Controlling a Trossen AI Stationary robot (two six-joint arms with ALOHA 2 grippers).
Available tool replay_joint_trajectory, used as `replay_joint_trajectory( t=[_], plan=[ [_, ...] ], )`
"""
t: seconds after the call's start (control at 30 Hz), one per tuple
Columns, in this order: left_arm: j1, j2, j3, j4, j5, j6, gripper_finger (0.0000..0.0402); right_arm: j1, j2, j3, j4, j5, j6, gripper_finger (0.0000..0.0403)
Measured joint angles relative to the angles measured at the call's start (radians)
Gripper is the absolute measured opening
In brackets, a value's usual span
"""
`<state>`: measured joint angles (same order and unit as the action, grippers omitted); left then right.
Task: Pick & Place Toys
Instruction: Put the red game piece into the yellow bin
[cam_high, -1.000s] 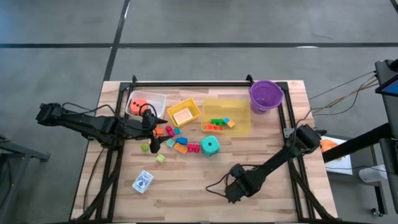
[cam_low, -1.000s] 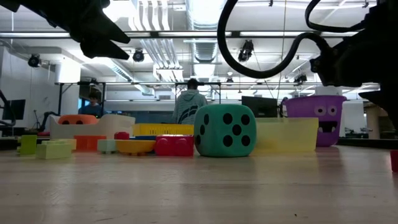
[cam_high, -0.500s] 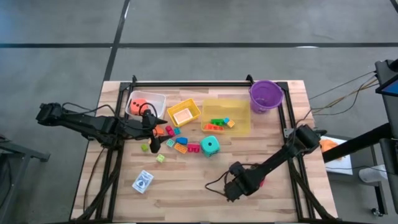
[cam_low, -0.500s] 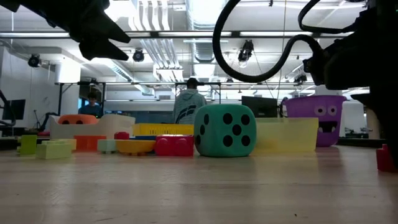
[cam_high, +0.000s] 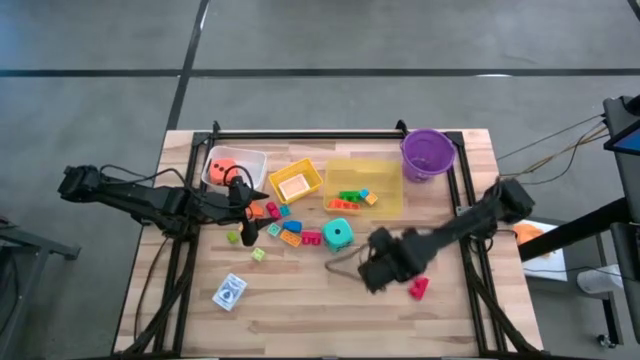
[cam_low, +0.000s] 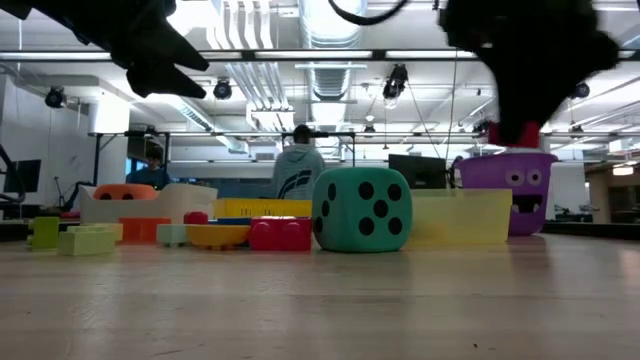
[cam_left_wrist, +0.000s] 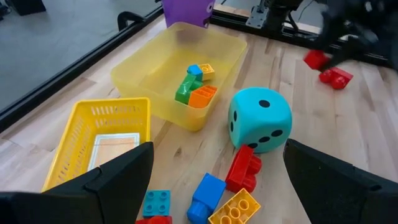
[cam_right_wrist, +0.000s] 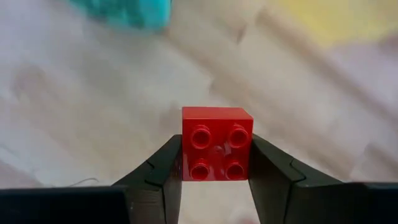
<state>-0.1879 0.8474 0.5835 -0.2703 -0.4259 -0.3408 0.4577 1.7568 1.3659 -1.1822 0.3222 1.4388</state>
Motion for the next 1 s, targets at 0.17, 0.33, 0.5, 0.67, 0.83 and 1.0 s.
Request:
replay_joint_trajectory(
  t=[0.17, 0.33, 0.5, 0.67, 0.83, 1.0],
  plan=[
    [0.001, 0.0, 0.0, 0.017, -0.012, 0.011, 0.0358, -0.145, -0.075, 0.0, 0.016, 0.047, -0.175, 0.0132],
    [0.003, 0.0, 0.0, 0.199, -0.034, 0.0, 0.0358, -0.296, -0.095, 0.0, 0.039, 0.047, -0.343, 0.0132],
    [0.002, -0.024, 0.025, 0.228, 0.087, 0.049, 0.0358, -0.416, -0.074, 0.0, 0.1, -0.012, -0.521, 0.0132],
    [0.002, -0.069, 0.056, 0.145, 0.136, 0.053, 0.0358, -0.492, -0.037, 0.0, 0.104, -0.04, -0.651, 0.0132],
    [0.001, -0.099, 0.058, 0.09, 0.148, 0.046, 0.0358, -0.549, -0.005, -0.001, 0.114, -0.048, -0.725, 0.0132],
    [0.001, -0.111, 0.058, 0.073, 0.149, 0.045, 0.0358, -0.606, 0.034, -0.002, 0.125, -0.072, -0.812, 0.0132]
  ],
)
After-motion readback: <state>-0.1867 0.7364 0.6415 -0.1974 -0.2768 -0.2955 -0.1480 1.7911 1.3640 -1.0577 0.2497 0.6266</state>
